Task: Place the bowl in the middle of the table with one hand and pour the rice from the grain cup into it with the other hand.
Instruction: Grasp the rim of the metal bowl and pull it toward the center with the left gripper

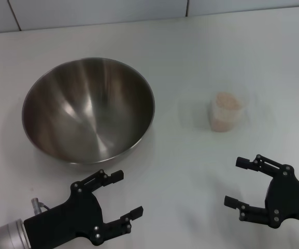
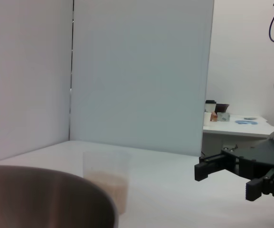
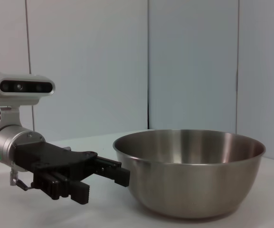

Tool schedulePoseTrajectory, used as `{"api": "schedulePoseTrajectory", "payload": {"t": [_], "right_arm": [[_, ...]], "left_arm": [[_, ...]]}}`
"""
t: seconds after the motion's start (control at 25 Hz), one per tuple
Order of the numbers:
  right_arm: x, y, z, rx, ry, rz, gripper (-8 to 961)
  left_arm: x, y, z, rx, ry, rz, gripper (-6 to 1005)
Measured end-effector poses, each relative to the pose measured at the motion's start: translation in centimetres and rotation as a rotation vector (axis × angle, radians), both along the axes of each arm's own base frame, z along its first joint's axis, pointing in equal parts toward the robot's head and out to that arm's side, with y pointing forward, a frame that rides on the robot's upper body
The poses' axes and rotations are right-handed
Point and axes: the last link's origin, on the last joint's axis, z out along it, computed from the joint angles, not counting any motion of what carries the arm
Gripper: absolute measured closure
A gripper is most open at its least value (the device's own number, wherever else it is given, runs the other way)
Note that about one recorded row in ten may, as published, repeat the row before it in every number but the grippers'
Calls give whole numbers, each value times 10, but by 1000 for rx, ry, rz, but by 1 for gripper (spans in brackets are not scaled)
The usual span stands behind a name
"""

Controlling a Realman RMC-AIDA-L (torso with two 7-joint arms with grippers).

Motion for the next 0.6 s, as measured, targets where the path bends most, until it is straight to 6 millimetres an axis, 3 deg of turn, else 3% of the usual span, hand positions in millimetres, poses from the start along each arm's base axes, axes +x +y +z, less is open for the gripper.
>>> {"api": "schedulePoseTrajectory", "payload": {"t": [0.16,0.36,0.4,0.6], "right_arm": [[0,0,0,0,0,0,127],[0,0,1,-1,2,3,127],[0,-1,2,-1,3,3,127],[0,-1,2,-2,6,7,127]], "left_arm": [[5,-4,5,22,-43,-31,199],[23,-17,35,209,-265,-138,200],[26,-10,51,294,-348,-96,200],[26,15,69,390,-402,-30,201]]}}
